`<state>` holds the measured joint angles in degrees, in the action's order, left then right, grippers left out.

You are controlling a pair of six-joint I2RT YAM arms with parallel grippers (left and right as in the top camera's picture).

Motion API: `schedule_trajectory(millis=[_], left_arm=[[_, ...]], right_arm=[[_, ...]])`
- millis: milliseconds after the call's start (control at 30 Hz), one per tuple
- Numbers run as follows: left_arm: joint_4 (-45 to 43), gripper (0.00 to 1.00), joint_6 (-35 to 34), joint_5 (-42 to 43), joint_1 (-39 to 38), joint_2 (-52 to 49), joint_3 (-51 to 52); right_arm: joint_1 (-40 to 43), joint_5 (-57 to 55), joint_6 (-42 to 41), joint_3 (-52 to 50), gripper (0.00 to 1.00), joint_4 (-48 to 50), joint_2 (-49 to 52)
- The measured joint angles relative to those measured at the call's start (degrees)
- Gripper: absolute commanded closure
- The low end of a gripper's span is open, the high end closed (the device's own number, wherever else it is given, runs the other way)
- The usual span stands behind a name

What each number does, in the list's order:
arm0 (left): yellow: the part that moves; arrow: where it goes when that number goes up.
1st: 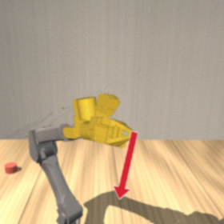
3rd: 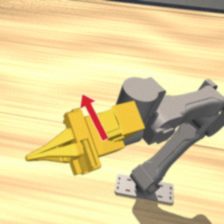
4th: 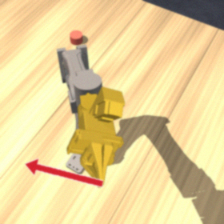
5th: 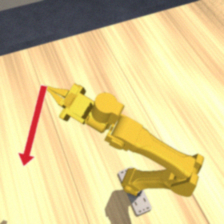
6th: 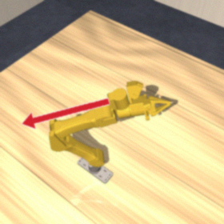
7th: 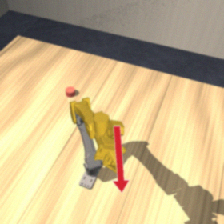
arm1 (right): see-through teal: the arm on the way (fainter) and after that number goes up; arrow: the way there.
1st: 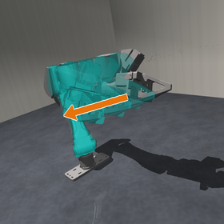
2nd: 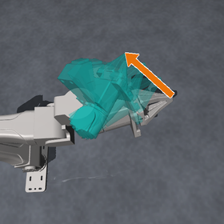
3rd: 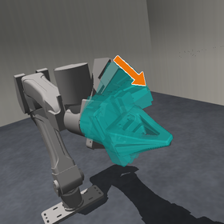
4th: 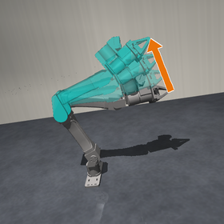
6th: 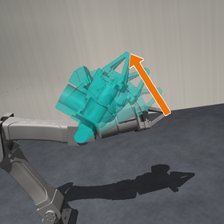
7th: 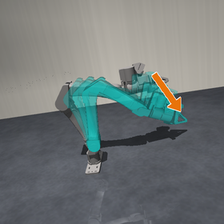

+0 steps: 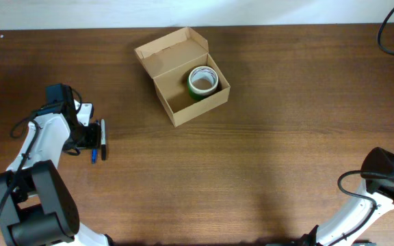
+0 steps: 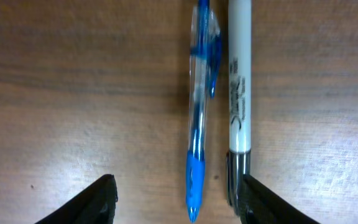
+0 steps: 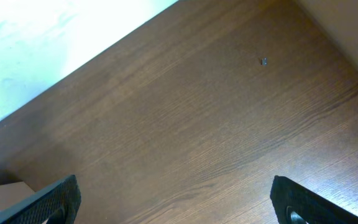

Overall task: Pack container
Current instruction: 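Lower the left gripper onto the blue pen and grasp it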

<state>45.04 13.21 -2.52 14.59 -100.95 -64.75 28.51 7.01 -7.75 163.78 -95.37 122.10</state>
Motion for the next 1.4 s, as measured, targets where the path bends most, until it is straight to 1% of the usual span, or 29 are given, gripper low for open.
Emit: schedule_trajectory(millis=[100, 433, 667, 900, 1033, 1167, 1200, 1233, 1300, 1333, 1400], left_arm=[[-1.68, 0.39, -0.61, 0.00, 0.00, 0.00, 0.00], [-3.30, 0.38, -0.83, 0.00, 0.00, -0.13, 0.00], [-3.30, 0.39, -0.85, 0.00, 0.00, -3.78, 0.00], [-3.67, 0.48, -1.07, 0.00, 0.00, -4.61, 0.00], [-3.76, 0.58, -1.33, 0.00, 0.00, -6.10, 0.00], [-3.80, 0.60, -1.49, 0.26, 0.00, -6.97, -0.26], [-3.82, 0.64, -1.49, 0.26, 0.00, -6.97, -0.26], [-3.82, 0.70, -1.49, 0.28, 0.00, -6.97, -0.26], [-3.85, 0.93, -1.64, 0.48, 0.00, -7.02, -0.28], [-3.89, 0.98, -1.79, 0.57, 0.00, -7.06, -0.28], [-3.91, 0.98, -1.75, 0.42, 0.00, -7.08, -0.33]], right_arm=[[0.00, 0.00, 0.00, 0.00, 0.01, 0.00, 0.00], [0.00, 0.00, -0.02, 0.00, 0.01, 0.00, 0.00], [0.00, 0.00, 0.02, 0.00, 0.01, 0.00, 0.00], [0.00, 0.00, 0.02, 0.00, 0.01, 0.00, 0.00], [0.00, 0.00, 0.00, 0.00, 0.01, 0.00, 0.00], [0.00, 0.00, 0.00, 0.00, 0.01, 0.02, 0.00], [0.00, 0.00, 0.00, 0.00, 0.01, 0.00, 0.00], [0.00, 0.00, 0.00, 0.00, 0.01, 0.00, 0.00], [0.00, 0.00, 0.00, 0.00, 0.01, 0.02, 0.00], [0.00, 0.00, 0.02, 0.00, 0.01, 0.00, 0.00], [0.00, 0.00, 0.02, 0.00, 0.01, 0.00, 0.00]])
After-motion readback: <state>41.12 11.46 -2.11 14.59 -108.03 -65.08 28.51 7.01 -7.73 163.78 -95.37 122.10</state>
